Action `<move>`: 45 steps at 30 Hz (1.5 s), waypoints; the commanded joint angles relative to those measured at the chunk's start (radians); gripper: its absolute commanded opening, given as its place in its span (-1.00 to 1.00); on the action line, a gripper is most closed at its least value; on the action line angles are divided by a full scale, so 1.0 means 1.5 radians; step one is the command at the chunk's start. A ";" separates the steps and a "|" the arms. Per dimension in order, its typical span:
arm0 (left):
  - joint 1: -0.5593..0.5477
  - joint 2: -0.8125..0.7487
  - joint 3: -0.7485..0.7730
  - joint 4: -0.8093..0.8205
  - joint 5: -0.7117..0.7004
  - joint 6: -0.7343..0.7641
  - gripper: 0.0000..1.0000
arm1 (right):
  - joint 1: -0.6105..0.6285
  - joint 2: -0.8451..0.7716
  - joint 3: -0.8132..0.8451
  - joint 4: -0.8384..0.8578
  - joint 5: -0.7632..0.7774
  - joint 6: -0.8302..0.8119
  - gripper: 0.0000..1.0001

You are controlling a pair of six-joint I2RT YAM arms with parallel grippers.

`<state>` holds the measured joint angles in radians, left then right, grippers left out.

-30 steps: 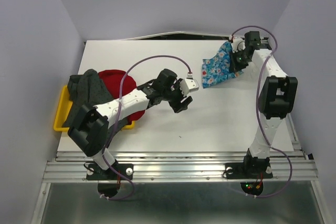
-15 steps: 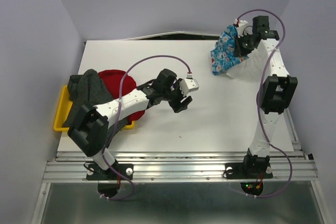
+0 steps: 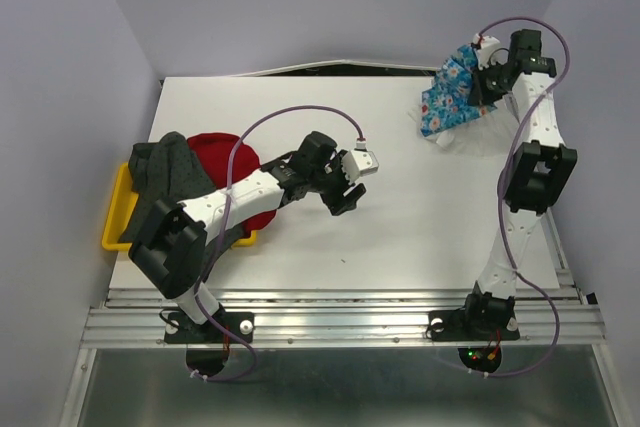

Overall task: Fold and stack the skirts
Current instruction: Neatly place the folded skirt to the corner

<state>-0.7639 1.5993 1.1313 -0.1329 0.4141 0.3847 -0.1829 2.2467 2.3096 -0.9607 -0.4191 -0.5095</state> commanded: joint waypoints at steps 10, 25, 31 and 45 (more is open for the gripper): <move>-0.001 0.009 0.016 -0.025 0.003 0.004 0.47 | -0.063 0.110 -0.001 0.093 -0.025 -0.080 -0.96; -0.001 0.014 0.013 -0.036 0.009 0.006 0.47 | -0.076 0.096 -0.001 0.230 0.116 -0.013 0.53; 0.000 0.008 0.009 -0.034 0.002 0.006 0.47 | -0.076 0.084 -0.013 0.338 0.241 -0.016 0.65; 0.089 -0.025 0.025 -0.027 0.059 -0.038 0.52 | -0.076 0.011 -0.014 0.355 0.233 0.030 0.99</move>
<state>-0.6754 1.6394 1.1320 -0.1917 0.4576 0.3626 -0.2874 2.4180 2.2932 -0.4801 0.0151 -0.5129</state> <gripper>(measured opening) 0.750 0.988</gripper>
